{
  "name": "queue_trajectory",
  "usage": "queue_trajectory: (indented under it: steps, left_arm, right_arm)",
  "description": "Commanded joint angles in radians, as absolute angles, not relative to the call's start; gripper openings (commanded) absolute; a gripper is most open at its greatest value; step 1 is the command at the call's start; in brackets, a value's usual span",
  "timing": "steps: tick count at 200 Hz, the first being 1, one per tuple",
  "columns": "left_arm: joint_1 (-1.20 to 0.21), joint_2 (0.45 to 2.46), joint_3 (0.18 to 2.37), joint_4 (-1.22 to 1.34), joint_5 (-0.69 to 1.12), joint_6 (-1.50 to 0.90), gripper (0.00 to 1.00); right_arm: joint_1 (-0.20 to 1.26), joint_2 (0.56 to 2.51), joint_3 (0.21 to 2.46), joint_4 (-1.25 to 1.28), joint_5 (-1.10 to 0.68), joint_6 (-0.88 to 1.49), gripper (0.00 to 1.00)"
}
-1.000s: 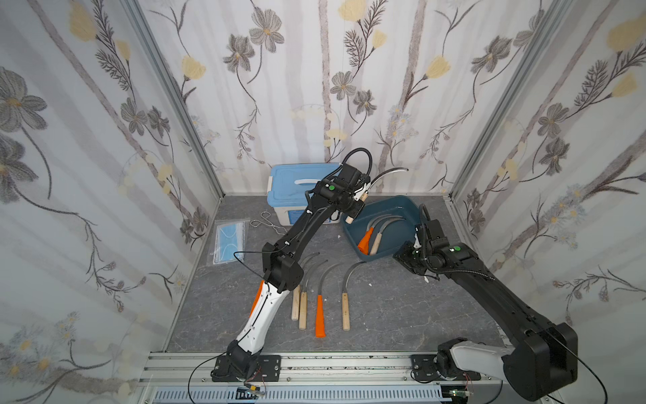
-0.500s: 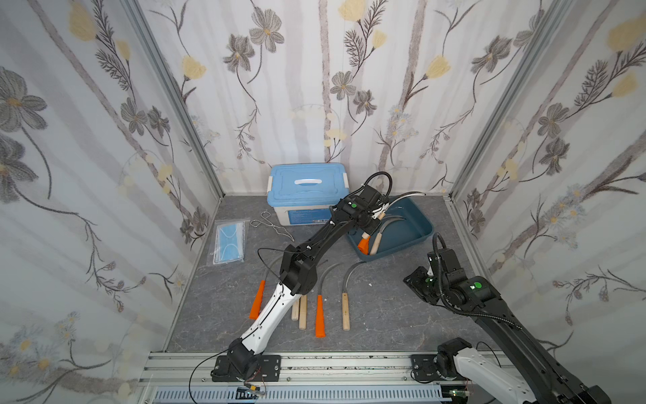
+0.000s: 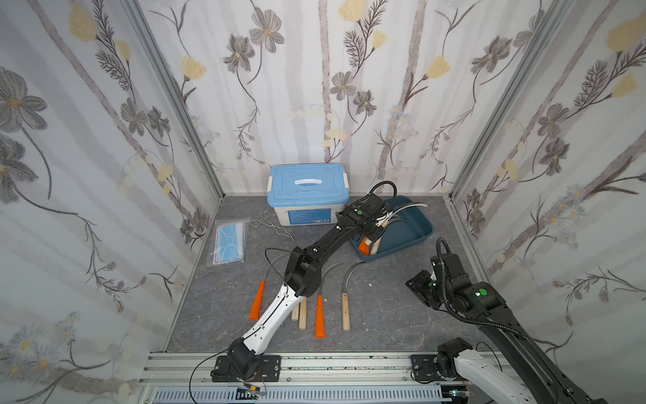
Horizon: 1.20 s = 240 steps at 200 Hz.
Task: Put small sickles into storage boxes
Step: Place the sickle in the storage box.
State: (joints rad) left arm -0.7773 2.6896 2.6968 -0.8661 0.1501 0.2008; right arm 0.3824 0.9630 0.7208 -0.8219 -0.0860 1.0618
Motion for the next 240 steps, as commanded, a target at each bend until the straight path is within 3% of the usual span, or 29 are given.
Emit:
queue_trajectory:
  steps: [1,240]
  left_arm:
    - [-0.779,2.701,2.704,-0.855,0.127,0.221,0.24]
    - [-0.781,2.710,2.704,-0.864,0.059,0.244,0.33]
  right_arm:
    - [0.383,0.943,0.705,-0.834,-0.062,1.090,0.38]
    - [0.359,0.911,0.647,-0.826,-0.073,1.066,0.41]
